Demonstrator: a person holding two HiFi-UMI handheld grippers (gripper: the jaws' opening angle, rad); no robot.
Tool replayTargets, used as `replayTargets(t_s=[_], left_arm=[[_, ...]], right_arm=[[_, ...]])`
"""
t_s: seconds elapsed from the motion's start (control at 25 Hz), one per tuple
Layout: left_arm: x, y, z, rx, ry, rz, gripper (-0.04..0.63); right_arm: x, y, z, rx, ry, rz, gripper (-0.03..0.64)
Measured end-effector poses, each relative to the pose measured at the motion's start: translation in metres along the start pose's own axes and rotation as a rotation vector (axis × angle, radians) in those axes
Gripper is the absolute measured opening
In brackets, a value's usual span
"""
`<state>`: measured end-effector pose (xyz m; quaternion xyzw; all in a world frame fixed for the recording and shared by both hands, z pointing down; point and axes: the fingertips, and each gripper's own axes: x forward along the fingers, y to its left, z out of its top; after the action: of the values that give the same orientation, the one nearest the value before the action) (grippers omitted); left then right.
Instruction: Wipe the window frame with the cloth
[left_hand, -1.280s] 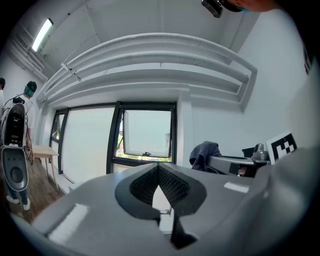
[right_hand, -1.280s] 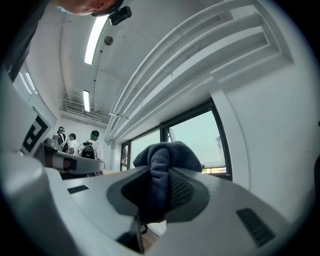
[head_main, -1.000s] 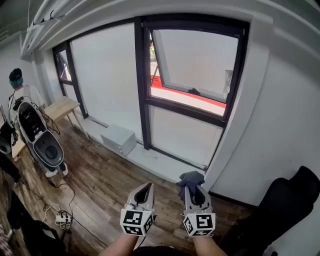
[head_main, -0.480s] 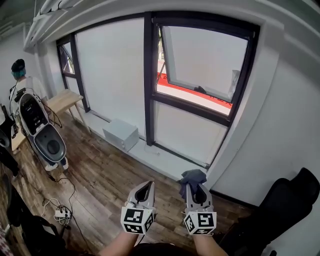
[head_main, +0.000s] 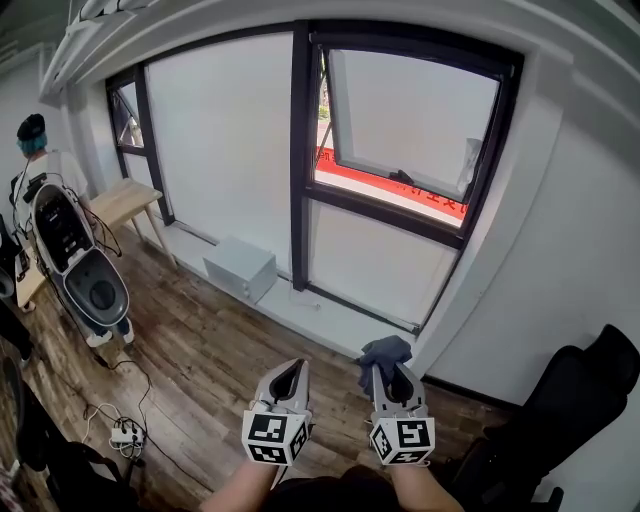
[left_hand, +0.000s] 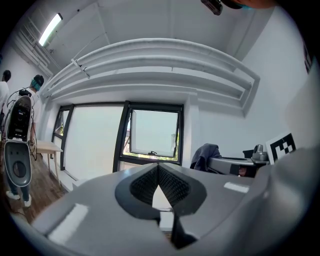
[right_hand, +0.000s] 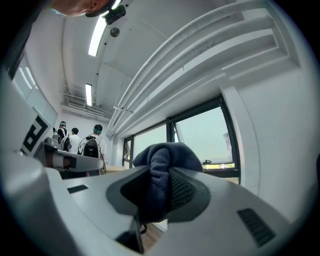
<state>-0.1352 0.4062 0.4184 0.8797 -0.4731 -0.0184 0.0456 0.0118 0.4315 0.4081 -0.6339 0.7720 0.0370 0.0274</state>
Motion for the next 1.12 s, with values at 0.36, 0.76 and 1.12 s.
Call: replayTargets(t_s=[0.36, 0.76, 1.12], left_arm=[[0.016, 0.027, 0.004, 0.006, -0.019, 0.001, 0.008], [0.085, 0.064, 0.005, 0.034, -0.026, 0.048, 0.008], [0.198, 0.086, -0.008, 0.03, -0.005, 0.071, 0.008]], right_arm=[[0.032, 0.001, 0.004, -0.006, -0.04, 0.003, 0.092], [0.114, -0.027, -0.008, 0.009, -0.08, 0.043, 0.092], [0.207, -0.094, -0.04, 0.036, -0.051, 0.053, 0.092]])
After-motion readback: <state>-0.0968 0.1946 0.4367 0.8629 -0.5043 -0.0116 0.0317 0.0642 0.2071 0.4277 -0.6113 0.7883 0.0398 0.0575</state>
